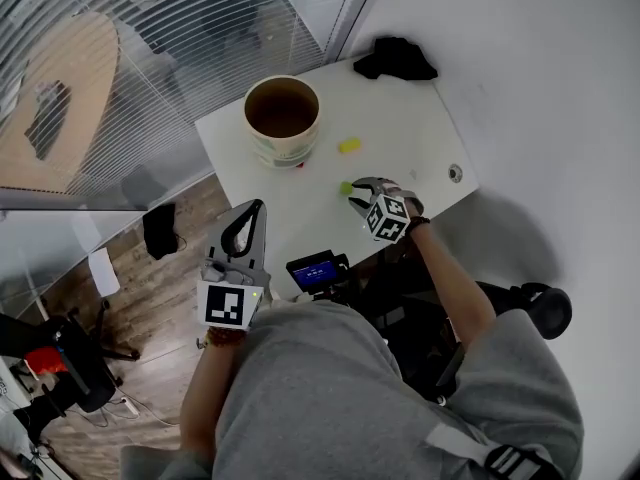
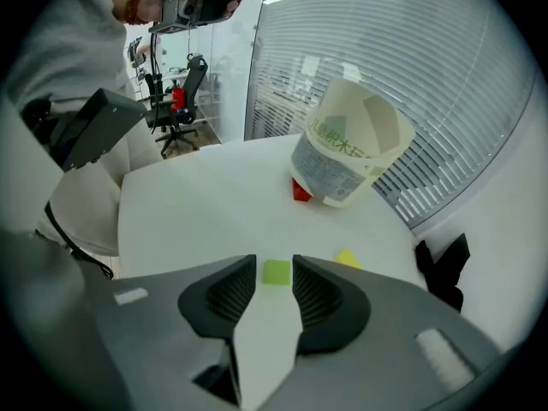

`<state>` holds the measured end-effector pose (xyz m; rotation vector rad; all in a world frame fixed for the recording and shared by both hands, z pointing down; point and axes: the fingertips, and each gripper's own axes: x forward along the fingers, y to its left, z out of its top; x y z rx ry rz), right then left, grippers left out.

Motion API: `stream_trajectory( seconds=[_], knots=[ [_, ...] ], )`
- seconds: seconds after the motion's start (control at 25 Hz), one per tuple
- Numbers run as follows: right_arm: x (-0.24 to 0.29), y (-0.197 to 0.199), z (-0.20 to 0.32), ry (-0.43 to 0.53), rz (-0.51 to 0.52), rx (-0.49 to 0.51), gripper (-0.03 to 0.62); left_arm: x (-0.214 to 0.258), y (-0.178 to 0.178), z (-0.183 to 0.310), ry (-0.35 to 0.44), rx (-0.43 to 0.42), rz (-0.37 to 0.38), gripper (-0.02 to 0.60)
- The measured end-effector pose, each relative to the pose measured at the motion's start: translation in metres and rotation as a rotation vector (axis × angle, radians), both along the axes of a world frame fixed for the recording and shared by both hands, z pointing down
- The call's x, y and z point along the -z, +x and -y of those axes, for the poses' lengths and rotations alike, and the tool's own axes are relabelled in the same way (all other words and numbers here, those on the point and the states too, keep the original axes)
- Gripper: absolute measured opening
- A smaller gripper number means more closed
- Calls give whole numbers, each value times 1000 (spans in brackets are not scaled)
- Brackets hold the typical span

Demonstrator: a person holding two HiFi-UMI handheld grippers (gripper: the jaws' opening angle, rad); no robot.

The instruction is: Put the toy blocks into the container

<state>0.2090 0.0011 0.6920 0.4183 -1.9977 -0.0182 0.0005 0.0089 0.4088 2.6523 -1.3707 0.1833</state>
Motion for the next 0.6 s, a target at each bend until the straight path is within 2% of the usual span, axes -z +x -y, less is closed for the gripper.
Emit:
stream_trajectory(
  seconds=[0.28,0.6],
  knots=[
    [-16,6,6,-32,-51,16,146,-3,-8,5,-15,22,2,-3],
    [-30,1,14,-84,-57,11,178,-5,-15,9,-12,45,14,-3]
  ],
)
